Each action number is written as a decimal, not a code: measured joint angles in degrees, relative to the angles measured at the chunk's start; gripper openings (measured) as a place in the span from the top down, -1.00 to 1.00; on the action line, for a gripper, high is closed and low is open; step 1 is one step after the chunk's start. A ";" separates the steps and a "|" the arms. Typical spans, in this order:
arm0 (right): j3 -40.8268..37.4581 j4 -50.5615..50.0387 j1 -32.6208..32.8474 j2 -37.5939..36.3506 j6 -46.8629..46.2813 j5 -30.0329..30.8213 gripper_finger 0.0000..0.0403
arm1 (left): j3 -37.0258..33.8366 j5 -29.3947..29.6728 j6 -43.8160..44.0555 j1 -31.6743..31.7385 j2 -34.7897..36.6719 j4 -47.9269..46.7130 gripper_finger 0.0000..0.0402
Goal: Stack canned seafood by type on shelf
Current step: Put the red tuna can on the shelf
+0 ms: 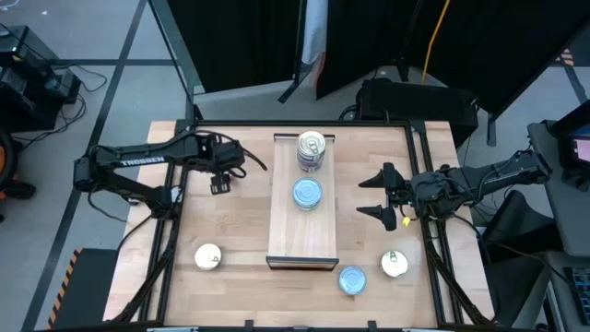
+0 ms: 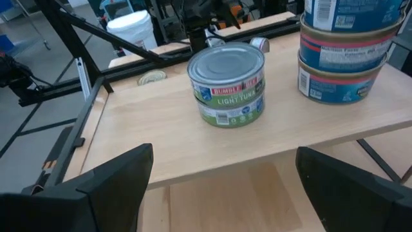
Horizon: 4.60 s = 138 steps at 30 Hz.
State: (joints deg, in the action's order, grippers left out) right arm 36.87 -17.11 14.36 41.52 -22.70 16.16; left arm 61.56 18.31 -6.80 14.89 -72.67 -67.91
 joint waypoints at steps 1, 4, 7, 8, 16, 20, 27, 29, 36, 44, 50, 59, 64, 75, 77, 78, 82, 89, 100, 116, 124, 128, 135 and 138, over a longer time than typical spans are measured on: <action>0.01 -0.36 -0.01 0.02 -0.01 -0.02 -0.86 | 0.00 0.11 -1.46 0.04 -0.50 -0.51 -0.51; 0.01 -1.39 -0.01 0.02 -0.02 0.00 -0.86 | -0.02 3.30 -9.20 0.06 -1.97 -1.05 -0.60; 0.01 -1.65 0.00 0.02 0.02 -0.01 -0.86 | -0.02 6.42 -17.80 0.20 -3.32 -1.66 -0.61; 0.01 -1.65 0.00 0.02 0.02 -0.02 -0.86 | -0.02 7.05 -19.88 0.20 -3.77 -1.56 -0.61; 0.00 -1.65 0.00 0.02 0.96 -0.02 -0.86 | -0.04 5.93 -26.89 1.35 -8.09 0.20 -0.61; 0.01 -1.65 0.00 0.02 0.94 -1.44 -0.86 | -0.04 4.75 -28.75 2.99 -10.12 0.56 -0.61; 0.01 -1.65 0.03 0.00 0.92 -3.04 -0.86 | -0.07 0.79 -30.57 4.55 -12.23 -0.62 -0.61; 0.01 -1.65 0.03 0.01 0.94 -3.04 -0.86 | -0.27 0.56 -32.20 5.10 -12.53 -0.54 -0.61; 0.01 -1.65 0.06 0.00 0.92 -3.04 -0.86 | -4.56 1.12 -36.11 6.76 -13.37 3.19 -0.61; 0.01 -1.67 0.06 0.02 0.97 -3.02 -0.86 | -8.81 1.70 -36.62 6.80 -13.39 8.80 -0.33; 0.01 -1.66 0.06 0.02 0.94 -2.99 -0.86 | -10.99 3.98 -37.14 6.73 -13.39 10.90 -0.08; 0.01 -1.65 0.06 0.00 0.96 -2.97 -0.86 | -10.99 4.27 -33.87 6.34 -13.39 10.73 0.30; 0.00 -1.65 0.06 0.02 1.03 -2.92 -0.86 | -8.61 2.96 -24.66 3.93 -13.39 1.81 0.30; 0.01 -1.63 0.06 0.02 1.55 -2.89 -0.86 | 12.63 -16.95 11.52 -10.48 -5.09 -18.07 0.30; 0.00 -1.61 0.06 0.00 1.57 -2.71 -0.86 | 17.99 -19.72 17.44 -13.71 -2.90 -17.20 0.30; 0.01 -1.61 0.06 0.02 1.57 -2.71 -0.86 | 20.45 -20.42 20.50 -15.42 -1.69 -16.04 0.30; 0.01 -1.46 0.06 0.00 1.66 -2.64 -0.86 | 25.65 -20.57 29.06 -22.12 2.85 -3.08 0.30; 0.01 -1.09 0.04 0.11 1.77 -2.40 -0.86 | 25.75 -14.12 27.88 -30.92 3.53 26.08 0.27; 0.01 -0.74 0.01 0.13 3.25 -2.38 -0.86 | 25.64 -0.69 25.85 -35.04 -11.56 36.23 0.25; 0.01 -0.78 -0.01 0.13 8.58 -2.40 -0.86 | 25.64 -11.92 39.95 -34.40 -20.32 41.37 0.26; 0.01 -0.78 -0.01 0.13 8.32 -2.43 -0.86 | 25.66 -15.40 40.08 -32.81 -24.19 41.50 0.27; 0.00 -0.78 -0.01 0.13 7.96 -2.45 -0.86 | 25.64 -15.48 40.72 -32.49 -24.81 40.68 0.27; 0.01 -0.76 -0.01 0.13 7.34 -2.47 -0.86 | 25.64 -17.76 41.41 -30.89 -24.85 36.65 0.27; 0.01 -0.78 -0.01 0.13 7.13 -2.47 -0.86 | 25.07 -19.09 42.46 -30.07 -24.69 37.22 0.27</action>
State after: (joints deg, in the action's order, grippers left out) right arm 36.88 -17.89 14.35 41.65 -15.57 13.69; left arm 86.63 -0.78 35.66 -15.17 -97.37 -30.69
